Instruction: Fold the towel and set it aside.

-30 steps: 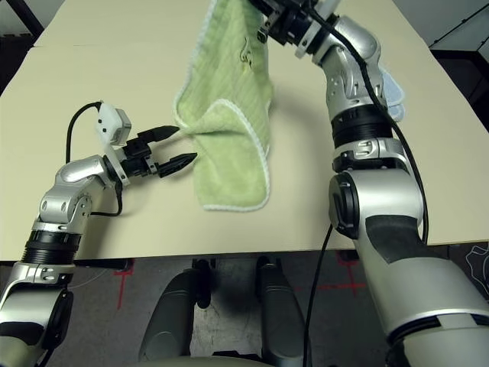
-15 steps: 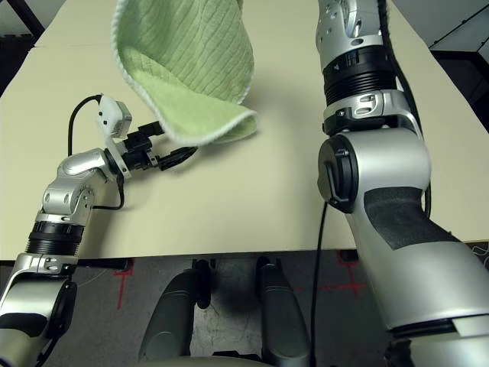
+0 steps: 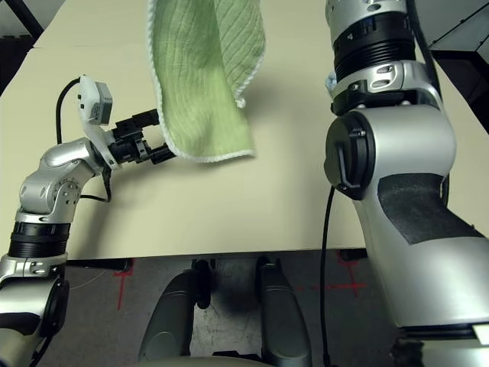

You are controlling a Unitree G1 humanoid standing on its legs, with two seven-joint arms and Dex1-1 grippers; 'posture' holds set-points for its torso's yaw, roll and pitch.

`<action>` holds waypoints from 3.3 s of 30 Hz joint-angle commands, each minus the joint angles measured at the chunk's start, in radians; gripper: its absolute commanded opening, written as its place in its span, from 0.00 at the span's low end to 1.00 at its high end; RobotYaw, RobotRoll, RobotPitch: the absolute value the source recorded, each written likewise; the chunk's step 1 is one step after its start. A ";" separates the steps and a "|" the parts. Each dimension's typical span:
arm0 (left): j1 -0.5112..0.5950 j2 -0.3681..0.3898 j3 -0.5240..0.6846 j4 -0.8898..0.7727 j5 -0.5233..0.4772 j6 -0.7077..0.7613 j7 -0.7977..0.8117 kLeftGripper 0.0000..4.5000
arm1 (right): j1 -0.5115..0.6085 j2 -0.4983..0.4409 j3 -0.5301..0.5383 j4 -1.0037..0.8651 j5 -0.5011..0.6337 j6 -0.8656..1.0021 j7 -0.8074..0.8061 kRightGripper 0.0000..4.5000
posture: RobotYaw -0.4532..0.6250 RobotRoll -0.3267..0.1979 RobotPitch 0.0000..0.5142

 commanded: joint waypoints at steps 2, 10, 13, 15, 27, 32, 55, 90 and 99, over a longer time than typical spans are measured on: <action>0.075 0.030 -0.011 0.042 0.049 -0.046 -0.014 1.00 | -0.034 -0.011 -0.010 0.002 0.003 -0.021 0.000 0.01 | 0.43 0.62 0.38; 0.035 0.018 0.011 0.007 0.063 -0.085 0.045 1.00 | -0.023 -0.007 -0.002 0.001 0.001 -0.003 0.010 0.01 | 0.45 0.62 0.40; 0.013 0.015 0.011 -0.078 0.033 -0.019 0.085 1.00 | -0.016 -0.001 0.001 0.005 0.000 0.005 0.011 0.01 | 0.46 0.62 0.41; 0.022 0.036 -0.006 -0.170 0.008 0.081 0.109 1.00 | -0.009 0.002 0.015 0.016 -0.021 0.009 -0.001 0.01 | 0.47 0.62 0.41; 0.153 0.104 0.007 -0.421 -0.007 0.313 0.247 1.00 | -0.013 0.019 0.045 0.115 -0.106 0.032 -0.106 0.01 | 0.54 0.62 0.38; 0.145 0.081 -0.018 -0.446 0.008 0.312 0.302 1.00 | -0.022 0.025 0.042 0.125 -0.103 0.032 -0.106 0.01 | 0.55 0.62 0.36; 0.049 -0.005 -0.212 -0.377 0.206 0.238 0.406 1.00 | -0.038 0.011 0.042 0.168 -0.131 0.029 -0.133 0.01 | 0.54 0.62 0.50; 0.010 0.014 -0.092 -0.356 0.179 0.423 0.441 0.01 | 0.009 -0.033 0.041 0.161 -0.148 0.027 -0.151 0.00 | 0.50 0.62 0.55; -0.103 0.142 -0.035 -0.150 0.221 0.310 0.378 0.01 | 0.202 -0.140 0.047 0.070 -0.147 0.080 -0.110 0.00 | 0.48 0.62 0.54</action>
